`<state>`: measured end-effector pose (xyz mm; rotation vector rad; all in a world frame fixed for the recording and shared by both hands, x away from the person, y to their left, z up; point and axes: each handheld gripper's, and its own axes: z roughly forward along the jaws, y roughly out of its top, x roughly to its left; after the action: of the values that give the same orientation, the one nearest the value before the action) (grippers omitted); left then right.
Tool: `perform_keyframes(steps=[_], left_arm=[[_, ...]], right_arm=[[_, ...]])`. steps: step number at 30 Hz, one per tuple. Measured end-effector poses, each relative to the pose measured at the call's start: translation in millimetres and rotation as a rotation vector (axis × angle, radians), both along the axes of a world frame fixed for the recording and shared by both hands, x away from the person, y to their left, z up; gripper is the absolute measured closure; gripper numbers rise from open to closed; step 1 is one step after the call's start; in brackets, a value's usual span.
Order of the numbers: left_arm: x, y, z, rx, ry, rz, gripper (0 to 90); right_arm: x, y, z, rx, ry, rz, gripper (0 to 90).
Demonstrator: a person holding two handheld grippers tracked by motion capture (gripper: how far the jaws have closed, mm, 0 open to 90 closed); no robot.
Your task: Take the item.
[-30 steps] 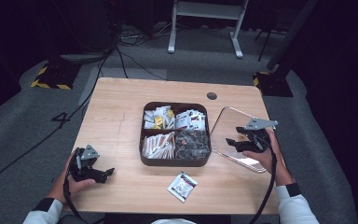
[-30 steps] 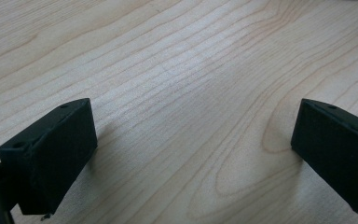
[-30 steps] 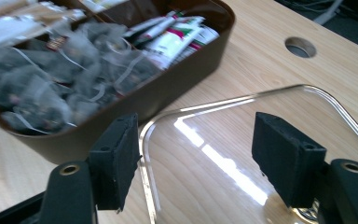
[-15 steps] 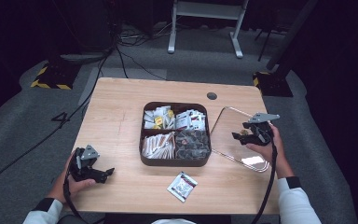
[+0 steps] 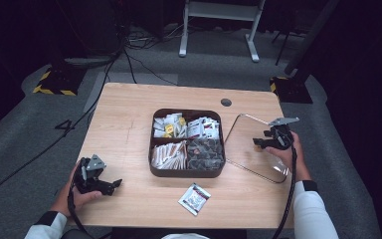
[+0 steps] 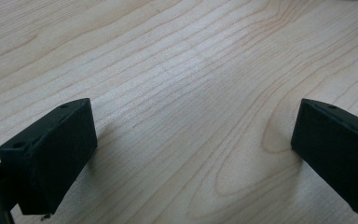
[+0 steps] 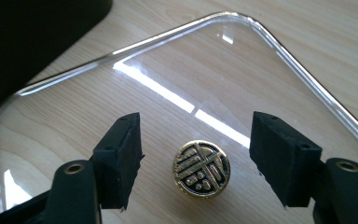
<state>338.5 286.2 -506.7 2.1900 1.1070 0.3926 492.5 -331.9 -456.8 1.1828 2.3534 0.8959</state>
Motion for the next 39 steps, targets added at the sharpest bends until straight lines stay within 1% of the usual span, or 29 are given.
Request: perform_keyframes(steps=[3,5,6,8,9,11,12,13,17,19,20,24,30,34,39], left_arm=[[0.1,0.0,0.0,0.0,-0.001,0.0,0.4],[0.1,0.0,0.0,0.0,-0.002,-0.001,0.4],[0.1,0.0,0.0,0.0,-0.002,-0.001,0.4],[0.0,0.1,0.0,0.0,-0.002,-0.001,0.4],[0.0,0.3,0.0,0.001,-0.002,-0.003,0.4],[0.1,0.4,-0.1,0.001,-0.002,-0.005,0.4],[0.1,0.4,-0.1,0.0,-0.002,-0.004,0.4],[0.0,0.4,-0.1,0.001,-0.003,-0.004,0.4],[-0.8,1.4,0.1,0.002,0.001,-0.005,0.4],[-1.0,1.4,0.0,0.001,0.0,-0.003,0.4],[-1.0,1.4,0.0,0.001,0.0,-0.003,0.4],[-1.2,1.3,0.0,0.001,-0.001,-0.001,0.4],[-1.1,1.4,0.0,0.001,0.0,-0.002,0.4],[-1.1,1.4,0.0,0.001,0.0,-0.002,0.4],[-1.1,1.4,0.1,0.002,-0.001,-0.002,0.4]], right_arm=[[4.8,-1.9,-7.1,0.011,0.023,-0.01,36.2],[8.2,-1.9,-13.0,-0.01,0.033,-0.029,37.4],[10.5,-2.5,-17.4,-0.002,0.047,-0.042,39.1],[11.8,-3.3,-23.2,0.0,0.062,-0.043,44.3],[11.0,-3.3,-25.5,-0.007,0.056,-0.042,45.9],[9.0,-5.1,-26.3,0.008,0.05,-0.049,48.8],[8.3,-5.1,-26.2,0.012,0.051,-0.046,53.0],[6.7,-5.1,-26.1,0.023,0.054,-0.03,58.1],[1.9,-3.7,-26.0,-0.017,0.026,-0.021,58.5],[0.8,-5.6,-26.3,0.001,0.03,-0.029,58.5],[0.6,-6.0,-26.2,-0.001,0.029,-0.03,58.5],[0.2,-6.7,-25.1,-0.012,0.025,-0.033,58.6],[-3.5,-16.7,-19.0,0.014,0.004,-0.042,58.6],[-6.9,-20.9,-9.9,0.034,-0.023,-0.046,58.6],[-10.4,-22.8,4.8,0.047,-0.064,-0.036,58.6]])
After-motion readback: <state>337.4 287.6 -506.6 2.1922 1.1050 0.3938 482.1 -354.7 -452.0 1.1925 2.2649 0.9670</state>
